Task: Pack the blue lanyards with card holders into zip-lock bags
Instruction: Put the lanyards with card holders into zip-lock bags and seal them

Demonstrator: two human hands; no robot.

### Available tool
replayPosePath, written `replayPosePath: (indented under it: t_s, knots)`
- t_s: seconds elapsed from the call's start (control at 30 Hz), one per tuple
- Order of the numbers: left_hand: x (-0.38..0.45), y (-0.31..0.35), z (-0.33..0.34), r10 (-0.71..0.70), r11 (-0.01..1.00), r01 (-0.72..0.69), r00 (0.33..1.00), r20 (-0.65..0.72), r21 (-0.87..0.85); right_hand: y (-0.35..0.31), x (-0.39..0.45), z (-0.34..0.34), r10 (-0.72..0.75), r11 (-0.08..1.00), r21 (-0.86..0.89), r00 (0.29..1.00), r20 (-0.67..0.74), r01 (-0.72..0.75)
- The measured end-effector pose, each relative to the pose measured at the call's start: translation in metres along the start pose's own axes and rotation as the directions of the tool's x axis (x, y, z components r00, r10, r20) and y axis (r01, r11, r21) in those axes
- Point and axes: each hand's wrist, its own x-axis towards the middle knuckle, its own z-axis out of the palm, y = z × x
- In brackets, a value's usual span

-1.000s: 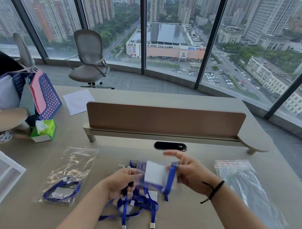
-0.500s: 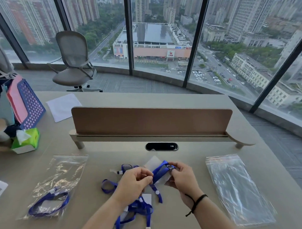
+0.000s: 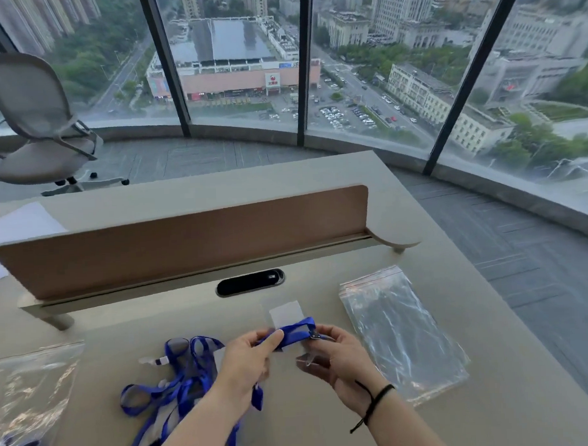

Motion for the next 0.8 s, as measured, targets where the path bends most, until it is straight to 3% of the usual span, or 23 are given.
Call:
replayPosePath:
  t_s: [0.1, 0.33, 0.47, 0.63, 0.8]
  knots:
    - [0.023, 0.001, 0.028, -0.014, 0.999, 0.014, 1.000, -0.010, 0.033, -0.016, 0.012, -0.039, 0.010, 1.000, -0.024, 1.000, 0.001, -0.010]
    - [0.086, 0.001, 0.092, 0.009, 0.995, 0.003, 0.993, -0.114, 0.097, -0.053, 0.077, -0.129, 0.010, 0.992, -0.121, 0.987, -0.158, -0.030]
    - [0.114, 0.001, 0.124, 0.010, 0.998, 0.000, 0.991, -0.131, 0.070, -0.073, 0.129, -0.170, -0.037, 0.948, -0.317, 0.972, -0.231, -0.040]
    - [0.142, -0.002, 0.151, -0.007, 0.997, 0.019, 0.987, -0.163, 0.070, -0.088, 0.194, -0.203, -0.177, 0.679, -0.733, 0.962, -0.209, -0.035]
    - [0.157, -0.001, 0.165, 0.002, 0.993, 0.020, 0.982, -0.188, 0.114, -0.107, 0.231, -0.211, -0.189, 0.271, -0.963, 0.981, -0.048, 0.006]
